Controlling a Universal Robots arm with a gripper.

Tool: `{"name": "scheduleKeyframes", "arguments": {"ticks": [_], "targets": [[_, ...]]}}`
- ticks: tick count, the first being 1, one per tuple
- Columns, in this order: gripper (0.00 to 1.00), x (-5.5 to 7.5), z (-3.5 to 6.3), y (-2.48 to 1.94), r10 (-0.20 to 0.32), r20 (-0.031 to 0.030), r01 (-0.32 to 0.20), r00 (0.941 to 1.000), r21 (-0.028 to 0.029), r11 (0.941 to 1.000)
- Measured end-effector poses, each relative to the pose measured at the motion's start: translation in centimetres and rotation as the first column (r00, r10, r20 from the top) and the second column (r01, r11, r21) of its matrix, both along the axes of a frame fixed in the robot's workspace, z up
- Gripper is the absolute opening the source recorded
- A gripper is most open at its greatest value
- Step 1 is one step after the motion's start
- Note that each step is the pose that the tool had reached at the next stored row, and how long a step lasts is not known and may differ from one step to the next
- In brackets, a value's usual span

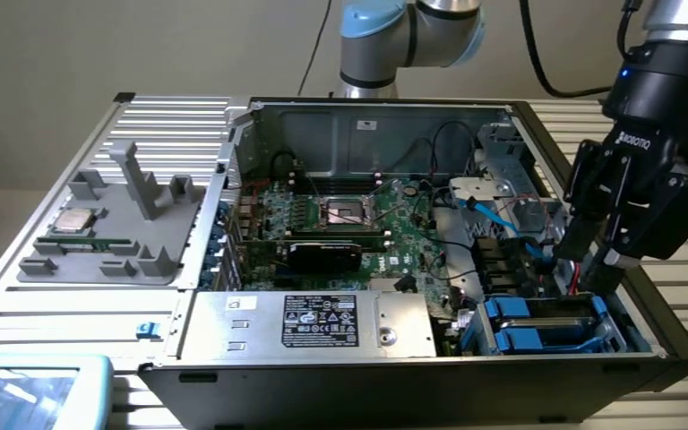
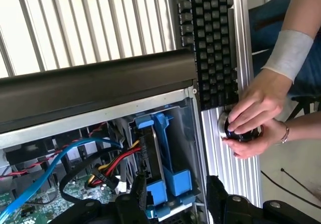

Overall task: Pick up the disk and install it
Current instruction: 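Insert the second disk wire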

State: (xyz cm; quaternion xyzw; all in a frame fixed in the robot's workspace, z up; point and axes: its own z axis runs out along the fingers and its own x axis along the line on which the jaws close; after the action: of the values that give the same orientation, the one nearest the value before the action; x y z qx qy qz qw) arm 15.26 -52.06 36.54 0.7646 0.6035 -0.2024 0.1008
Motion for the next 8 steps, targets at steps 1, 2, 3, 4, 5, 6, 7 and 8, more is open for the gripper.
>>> {"name": "scheduleKeyframes", "arguments": {"ticks": [1,2,3,4,5,6,7,8], "targets": [[0.59,-0.03,0.0,0.1,0.0,0.0125,0.0,0.9999,-0.0097,1.0],[0.59,-0.07,0.0,0.2,0.0,0.0253,0.0,0.9997,-0.0192,0.9998],[0.59,-0.13,0.0,0.32,0.001,0.0371,0.0,0.9993,-0.0262,0.9997],[0.59,-0.23,0.01,0.38,0.001,0.0481,0.001,0.9988,-0.029,0.9996],[0.59,-0.39,0.01,0.39,0.001,0.0585,0.001,0.9983,-0.0291,0.9996],[0.59,-0.59,0.01,0.39,0.001,0.0699,0.001,0.9976,-0.0291,0.9996],[0.59,-0.78,0.01,0.39,0.001,0.0788,0.002,0.9969,-0.0291,0.9996],[0.59,-0.97,0.01,0.39,0.001,0.0869,0.002,0.9962,-0.0289,0.9996]]}}
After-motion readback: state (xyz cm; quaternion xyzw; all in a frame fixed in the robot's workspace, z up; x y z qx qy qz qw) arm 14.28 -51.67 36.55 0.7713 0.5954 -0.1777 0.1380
